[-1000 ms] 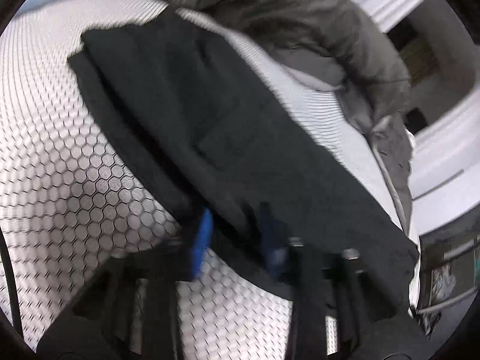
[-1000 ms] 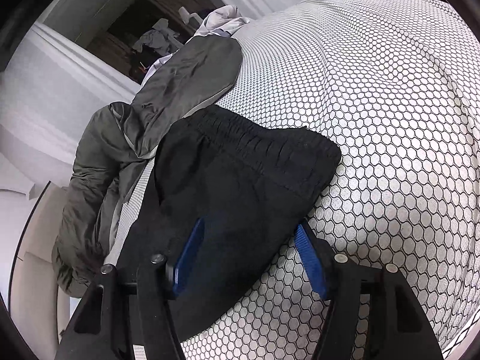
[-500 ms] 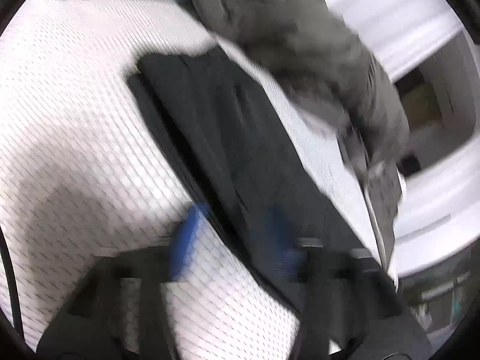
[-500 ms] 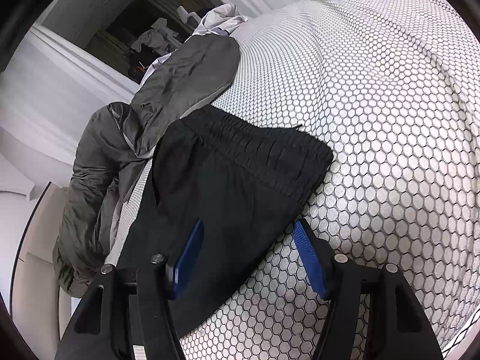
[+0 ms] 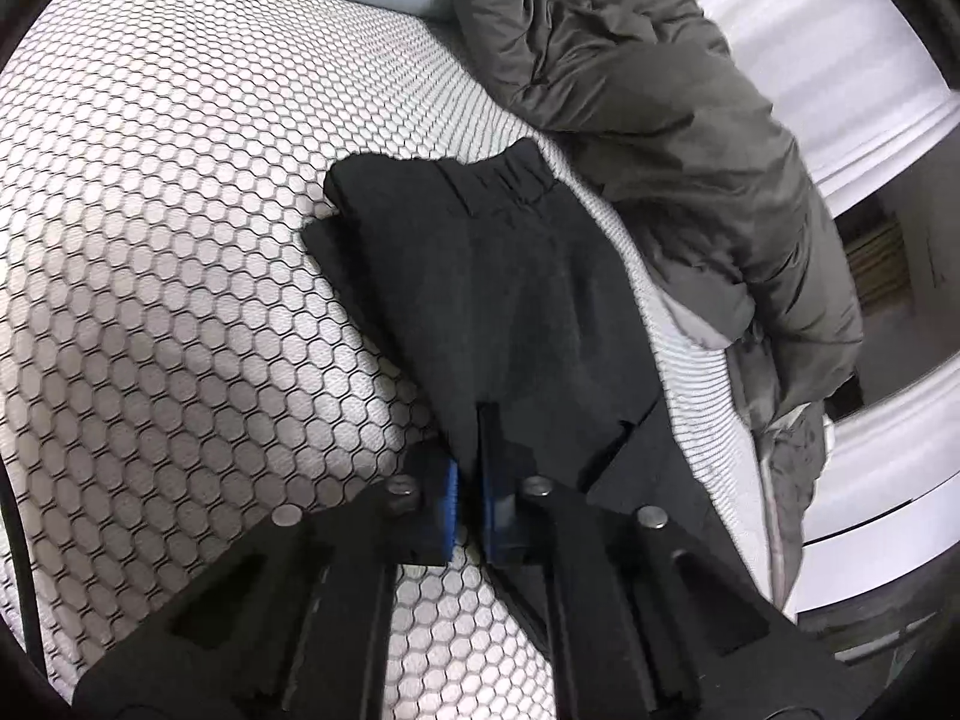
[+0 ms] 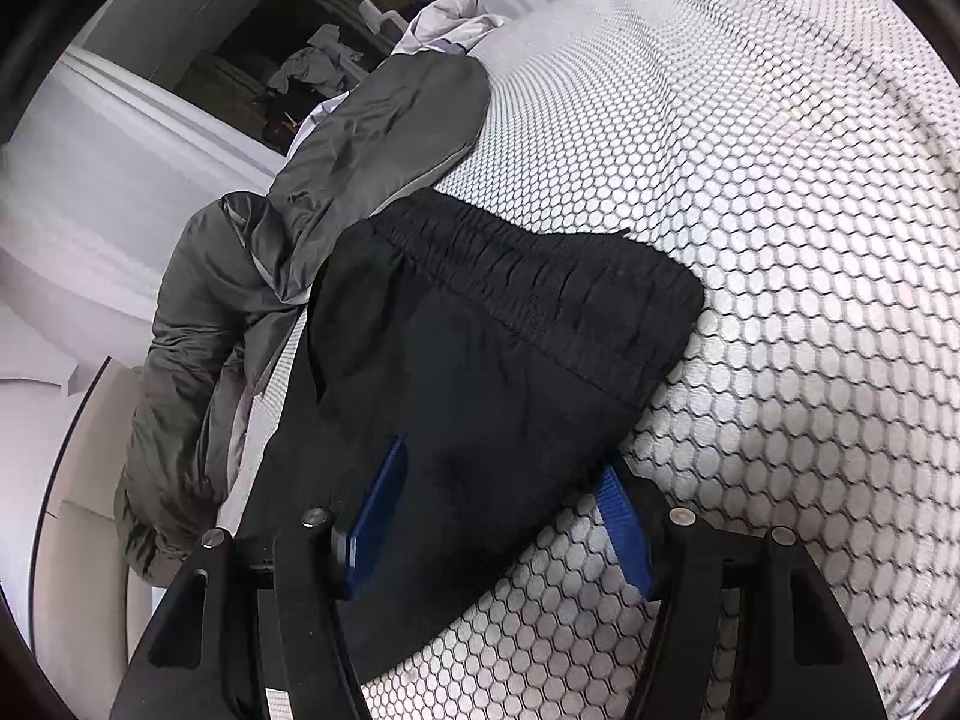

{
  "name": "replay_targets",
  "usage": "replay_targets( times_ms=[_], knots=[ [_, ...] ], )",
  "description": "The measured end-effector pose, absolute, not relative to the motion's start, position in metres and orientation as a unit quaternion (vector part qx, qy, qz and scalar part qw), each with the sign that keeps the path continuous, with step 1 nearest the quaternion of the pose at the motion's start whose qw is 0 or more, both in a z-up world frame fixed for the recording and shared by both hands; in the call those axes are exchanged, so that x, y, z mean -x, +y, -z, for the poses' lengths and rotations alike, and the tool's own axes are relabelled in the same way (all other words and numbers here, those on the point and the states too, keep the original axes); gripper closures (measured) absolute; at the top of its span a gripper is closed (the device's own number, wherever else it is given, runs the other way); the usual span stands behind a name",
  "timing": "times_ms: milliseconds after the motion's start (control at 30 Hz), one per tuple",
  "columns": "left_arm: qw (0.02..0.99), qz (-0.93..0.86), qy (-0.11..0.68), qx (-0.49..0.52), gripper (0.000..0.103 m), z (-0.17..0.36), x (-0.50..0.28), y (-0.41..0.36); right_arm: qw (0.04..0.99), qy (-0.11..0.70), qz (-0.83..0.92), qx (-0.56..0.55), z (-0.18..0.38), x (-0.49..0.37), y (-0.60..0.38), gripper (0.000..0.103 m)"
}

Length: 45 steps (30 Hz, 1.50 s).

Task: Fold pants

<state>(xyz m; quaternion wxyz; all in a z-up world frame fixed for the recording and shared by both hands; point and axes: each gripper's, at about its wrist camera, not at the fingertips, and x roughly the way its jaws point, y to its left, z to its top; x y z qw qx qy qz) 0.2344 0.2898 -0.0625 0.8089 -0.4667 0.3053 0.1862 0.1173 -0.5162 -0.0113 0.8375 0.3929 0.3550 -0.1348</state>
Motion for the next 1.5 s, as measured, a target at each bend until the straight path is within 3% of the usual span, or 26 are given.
replay_targets(
  times_ms=[100,133,167,200,267,467,633,700,733,767,800,833,867,900,933,967,1100,1200,1233,1367,1433,1500],
  knots=[
    [0.824,-0.183,0.294,0.447,0.102,0.048,-0.223,0.285,0.835,0.340,0.125,-0.415,0.017,-0.125,-0.520,0.037],
    [0.828,-0.185,0.292,0.442,0.102,0.045,-0.220,0.284,0.835,0.329,0.121,-0.423,0.018,-0.130,-0.522,0.042],
    [0.830,-0.186,0.288,0.440,0.102,0.042,-0.213,0.285,0.837,0.326,0.118,-0.424,0.019,-0.134,-0.523,0.056],
    [0.830,-0.185,0.286,0.442,0.102,0.038,-0.205,0.284,0.841,0.323,0.116,-0.418,0.020,-0.138,-0.523,0.086],
    [0.831,-0.179,0.277,0.448,0.102,0.033,-0.184,0.285,0.846,0.309,0.123,-0.417,0.015,-0.133,-0.518,0.096],
    [0.834,-0.188,0.275,0.440,0.102,0.026,-0.096,0.292,0.879,0.295,0.107,-0.360,-0.024,-0.070,-0.481,0.100],
    [0.825,-0.182,0.318,0.429,0.100,0.051,-0.058,0.293,0.851,0.338,0.109,-0.387,0.005,-0.021,-0.483,0.099],
    [0.824,-0.180,0.316,0.434,0.100,0.052,-0.050,0.293,0.840,0.357,0.107,-0.395,0.013,-0.020,-0.486,0.094],
    [0.824,-0.183,0.313,0.436,0.097,0.048,-0.044,0.293,0.839,0.354,0.109,-0.399,0.011,-0.020,-0.487,0.085],
    [0.826,-0.186,0.310,0.433,0.090,0.044,-0.038,0.292,0.840,0.348,0.113,-0.400,0.009,-0.015,-0.487,0.079],
    [0.829,-0.192,0.302,0.429,0.084,0.038,-0.030,0.290,0.842,0.337,0.119,-0.403,0.005,-0.011,-0.487,0.063],
    [0.833,-0.193,0.293,0.428,0.071,0.034,-0.023,0.288,0.845,0.324,0.121,-0.407,0.001,-0.007,-0.489,0.056],
    [0.836,-0.194,0.285,0.426,0.060,0.029,-0.016,0.285,0.849,0.314,0.120,-0.409,-0.001,-0.006,-0.490,0.056],
    [0.840,-0.195,0.279,0.422,0.056,0.025,-0.011,0.282,0.849,0.313,0.126,-0.406,-0.001,-0.007,-0.492,0.057],
    [0.843,-0.195,0.277,0.417,0.055,0.020,-0.008,0.278,0.847,0.321,0.138,-0.400,0.000,-0.007,-0.493,0.077],
    [0.847,-0.189,0.275,0.413,0.055,0.015,-0.006,0.274,0.845,0.326,0.147,-0.396,0.001,-0.006,-0.494,0.083],
    [0.861,-0.165,0.275,0.395,0.053,-0.001,-0.005,0.251,0.849,0.338,0.152,-0.376,-0.006,0.005,-0.486,0.087],
    [0.878,-0.139,0.282,0.361,0.048,-0.015,-0.021,0.222,0.847,0.374,0.177,-0.334,-0.012,0.010,-0.481,0.073],
    [0.883,-0.129,0.285,0.349,0.042,-0.018,-0.028,0.210,0.851,0.366,0.196,-0.322,-0.019,0.016,-0.481,0.062],
    [0.899,-0.079,0.309,0.301,0.020,-0.024,-0.067,0.158,0.883,0.310,0.188,-0.299,-0.053,0.015,-0.486,0.051],
    [0.906,-0.048,0.320,0.271,0.014,-0.024,-0.091,0.124,0.895,0.314,0.147,-0.280,-0.067,-0.008,-0.487,0.024],
    [0.912,-0.020,0.333,0.237,0.007,-0.022,-0.113,0.091,0.902,0.321,0.089,-0.274,-0.073,-0.035,-0.488,0.015]
  ],
)
